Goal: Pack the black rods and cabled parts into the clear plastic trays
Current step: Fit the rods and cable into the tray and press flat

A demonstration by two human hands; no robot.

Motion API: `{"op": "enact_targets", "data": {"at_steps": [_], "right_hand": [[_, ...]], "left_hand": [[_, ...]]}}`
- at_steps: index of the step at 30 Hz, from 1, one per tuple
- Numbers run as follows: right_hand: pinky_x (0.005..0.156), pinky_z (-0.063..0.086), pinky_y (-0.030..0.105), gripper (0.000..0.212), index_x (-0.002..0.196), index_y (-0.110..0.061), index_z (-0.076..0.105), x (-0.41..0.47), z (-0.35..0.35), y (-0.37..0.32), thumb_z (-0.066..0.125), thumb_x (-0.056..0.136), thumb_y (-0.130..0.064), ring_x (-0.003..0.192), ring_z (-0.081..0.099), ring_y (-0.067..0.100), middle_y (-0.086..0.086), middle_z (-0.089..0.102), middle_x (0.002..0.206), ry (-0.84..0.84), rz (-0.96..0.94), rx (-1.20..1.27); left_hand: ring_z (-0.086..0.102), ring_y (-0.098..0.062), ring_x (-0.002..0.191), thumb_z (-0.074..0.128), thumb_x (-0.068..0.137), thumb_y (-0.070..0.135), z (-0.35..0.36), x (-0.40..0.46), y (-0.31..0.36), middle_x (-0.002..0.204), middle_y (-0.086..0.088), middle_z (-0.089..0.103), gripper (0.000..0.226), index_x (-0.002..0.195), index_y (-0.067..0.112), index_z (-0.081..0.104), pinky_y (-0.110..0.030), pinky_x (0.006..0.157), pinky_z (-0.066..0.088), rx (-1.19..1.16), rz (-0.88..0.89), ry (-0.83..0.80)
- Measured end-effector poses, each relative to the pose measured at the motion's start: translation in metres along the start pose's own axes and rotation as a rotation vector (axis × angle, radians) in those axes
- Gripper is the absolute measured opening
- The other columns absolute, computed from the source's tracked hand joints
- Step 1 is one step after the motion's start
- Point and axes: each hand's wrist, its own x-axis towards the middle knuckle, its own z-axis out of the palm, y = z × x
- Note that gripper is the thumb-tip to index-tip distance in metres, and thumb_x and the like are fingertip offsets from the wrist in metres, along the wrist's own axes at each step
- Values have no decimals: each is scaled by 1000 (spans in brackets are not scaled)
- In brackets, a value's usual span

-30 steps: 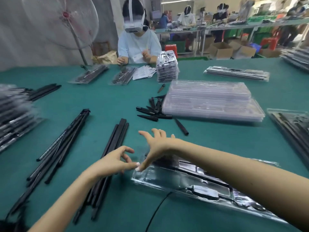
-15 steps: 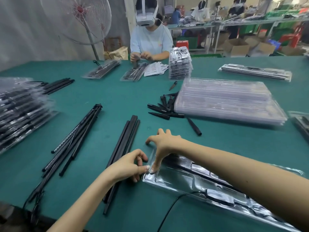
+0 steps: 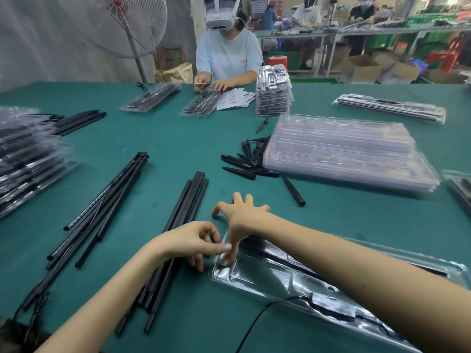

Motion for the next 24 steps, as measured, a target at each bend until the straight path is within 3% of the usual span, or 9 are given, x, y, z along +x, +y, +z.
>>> {"op": "enact_targets", "data": {"at_steps": [6, 11, 20, 22, 24], "right_hand": [[99, 29, 68, 89, 133, -35, 33, 6, 4, 3, 86, 63, -19, 132, 14, 30, 7, 21, 136, 0, 10, 73], [96, 28, 72, 91, 132, -36, 32, 12, 7, -5, 83, 62, -9, 127, 18, 29, 7, 23, 129, -1, -18, 48], [106, 22, 57, 91, 137, -40, 31, 6, 16, 26, 85, 64, -35, 133, 21, 19, 0, 27, 139, 81, -138, 134], [111, 25, 50, 78, 140, -33, 34, -3, 13, 41, 78, 75, -30, 133, 30, 18, 3, 33, 142, 57, -277, 301], [101, 42, 28, 55, 136, -22, 43, -20, 0, 62, 68, 87, -20, 121, 49, 15, 10, 48, 138, 70, -367, 703]], "left_hand": [[59, -12, 41, 82, 72, 34, 5, 17, 4, 59, 7, 56, 35, 80, 15, 53, -18, 40, 36, 151, 9, -11], [55, -12, 38, 79, 73, 30, 10, 20, 6, 64, 5, 57, 41, 98, 5, 59, -19, 45, 42, 235, -6, 19], [54, -11, 44, 74, 74, 48, 22, 0, 0, 62, 8, 53, 38, 75, 18, 52, -27, 51, 45, 212, 43, 178], [52, -7, 43, 67, 77, 57, 25, -3, 0, 61, 9, 50, 41, 69, 22, 46, -22, 50, 42, 217, 54, 197], [47, -5, 47, 60, 78, 65, 26, -7, 3, 61, 9, 48, 46, 68, 24, 42, -22, 52, 37, 287, 72, 211]]}}
